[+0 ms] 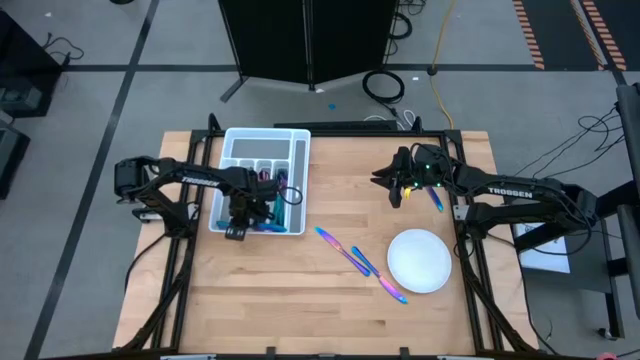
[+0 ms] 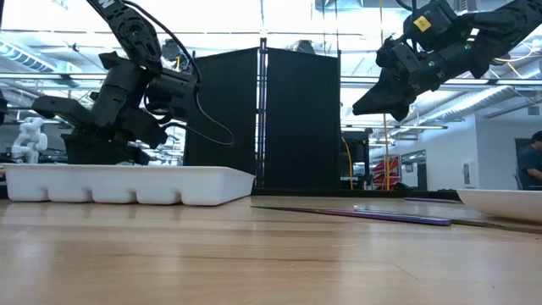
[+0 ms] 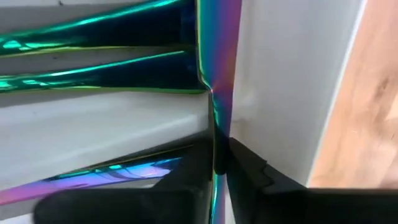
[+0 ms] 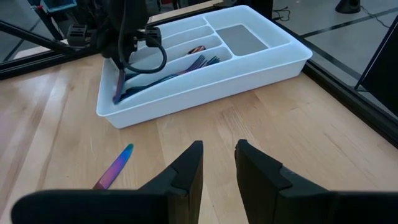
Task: Sort silverware
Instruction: Put the iridescent knife into the white silverware tray
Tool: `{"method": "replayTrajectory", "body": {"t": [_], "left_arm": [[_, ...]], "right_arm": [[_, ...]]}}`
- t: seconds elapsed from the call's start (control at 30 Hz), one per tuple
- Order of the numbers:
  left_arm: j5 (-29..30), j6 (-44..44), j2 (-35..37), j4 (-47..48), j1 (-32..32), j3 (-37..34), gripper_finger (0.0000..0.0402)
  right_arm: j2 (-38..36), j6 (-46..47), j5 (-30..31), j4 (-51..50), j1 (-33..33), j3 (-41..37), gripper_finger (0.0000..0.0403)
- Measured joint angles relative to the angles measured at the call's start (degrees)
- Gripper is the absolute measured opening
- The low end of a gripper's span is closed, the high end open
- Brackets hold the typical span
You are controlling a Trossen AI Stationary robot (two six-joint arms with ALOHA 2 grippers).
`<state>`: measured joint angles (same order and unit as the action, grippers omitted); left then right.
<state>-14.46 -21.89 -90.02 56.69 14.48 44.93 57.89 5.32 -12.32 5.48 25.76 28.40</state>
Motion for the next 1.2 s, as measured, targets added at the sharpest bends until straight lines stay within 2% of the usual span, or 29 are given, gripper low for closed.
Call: {"method": "replayTrajectory", "body": {"t": [0.17,0.57,0.8,1.0,1.2], "left_arm": [[-0.72,0.14,-0.14,1.31,-0.04,0.45,0.0013],[0.20,-0.92,-0.22,4.92,0.33,5.54,0.0010],[-0.45,2.69,1.21,6.14,4.52,7.78,0.0010],[-2.40,11.69,6.73,4.80,11.83,8.70,0.0010],[-4.31,31.53,12.08,3.68,19.76,8.27,0.0010]], "right_arm": [[0.00,0.00,0.00,0.00,0.00,0.00,0.0080],[0.00,-0.44,0.00,0.07,0.00,0.00,0.0080],[0.00,-0.44,0.00,0.04,0.00,0.00,0.0080],[0.00,-0.44,0.00,-0.09,0.00,0.00,0.0080],[0.00,-0.44,0.00,-0.09,0.00,0.00,0.0080]]}}
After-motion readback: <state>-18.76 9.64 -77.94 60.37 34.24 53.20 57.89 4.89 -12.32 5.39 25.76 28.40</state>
